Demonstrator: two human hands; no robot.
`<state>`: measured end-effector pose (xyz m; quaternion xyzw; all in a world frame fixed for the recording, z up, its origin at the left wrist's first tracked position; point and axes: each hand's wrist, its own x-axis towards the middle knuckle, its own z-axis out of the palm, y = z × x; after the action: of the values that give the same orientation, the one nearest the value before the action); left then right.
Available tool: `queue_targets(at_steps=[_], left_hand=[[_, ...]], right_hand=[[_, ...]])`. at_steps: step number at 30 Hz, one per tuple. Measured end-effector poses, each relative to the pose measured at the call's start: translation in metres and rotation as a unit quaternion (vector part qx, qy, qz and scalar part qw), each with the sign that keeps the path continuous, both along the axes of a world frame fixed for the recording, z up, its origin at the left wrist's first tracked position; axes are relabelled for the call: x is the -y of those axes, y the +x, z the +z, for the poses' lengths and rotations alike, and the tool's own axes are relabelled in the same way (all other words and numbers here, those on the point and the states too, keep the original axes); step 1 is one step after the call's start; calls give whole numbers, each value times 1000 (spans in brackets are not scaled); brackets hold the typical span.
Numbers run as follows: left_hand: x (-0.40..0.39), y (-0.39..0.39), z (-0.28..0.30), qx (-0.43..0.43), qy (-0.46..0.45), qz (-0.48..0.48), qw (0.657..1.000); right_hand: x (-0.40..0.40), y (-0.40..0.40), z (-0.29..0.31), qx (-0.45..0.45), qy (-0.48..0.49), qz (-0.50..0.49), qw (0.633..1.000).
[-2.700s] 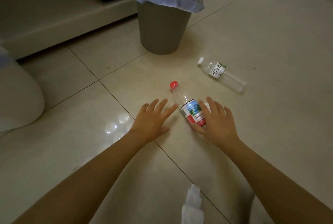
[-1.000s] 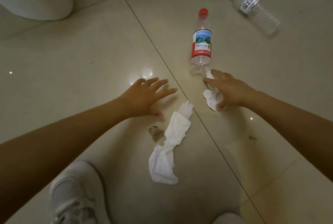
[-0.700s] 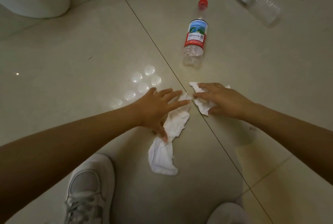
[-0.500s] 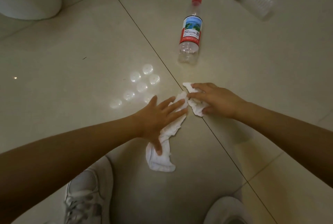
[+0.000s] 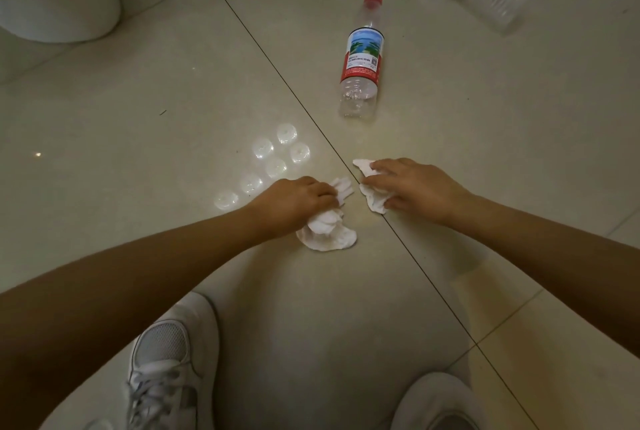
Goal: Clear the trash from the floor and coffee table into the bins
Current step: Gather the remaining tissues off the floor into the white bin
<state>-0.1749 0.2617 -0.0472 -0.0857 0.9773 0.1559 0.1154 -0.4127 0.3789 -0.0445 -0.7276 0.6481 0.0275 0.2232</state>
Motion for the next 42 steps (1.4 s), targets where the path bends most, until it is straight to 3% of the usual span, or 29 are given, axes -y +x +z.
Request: queue_targets(at_steps=[5, 13, 18, 22, 27, 31, 39, 42], left_hand=[[16, -1, 11, 64, -35, 17, 997], [80, 2, 58, 27, -159, -59, 985], [112, -3, 83, 33, -51, -17, 998], [77, 16, 48, 47, 21, 17, 999], [35, 48, 0, 48, -19, 9, 999], [19, 61, -8, 115, 6, 27, 993], [17, 51, -2, -40, -125, -9, 991], [23, 49, -1, -50, -164, -44, 984]], right_hand=[[-4, 12, 7, -14, -26, -1, 1000], [29, 26, 50, -10, -106, -7, 994], [50, 29, 65, -4, -134, -50, 990], [48, 34, 60, -13, -112, -44, 993], [46, 45, 50, -28, -78, -28, 996], [47, 56, 44, -26, -47, -5, 999], [51, 69, 47, -56, -31, 29, 998], [48, 69, 51, -65, -29, 26, 997]])
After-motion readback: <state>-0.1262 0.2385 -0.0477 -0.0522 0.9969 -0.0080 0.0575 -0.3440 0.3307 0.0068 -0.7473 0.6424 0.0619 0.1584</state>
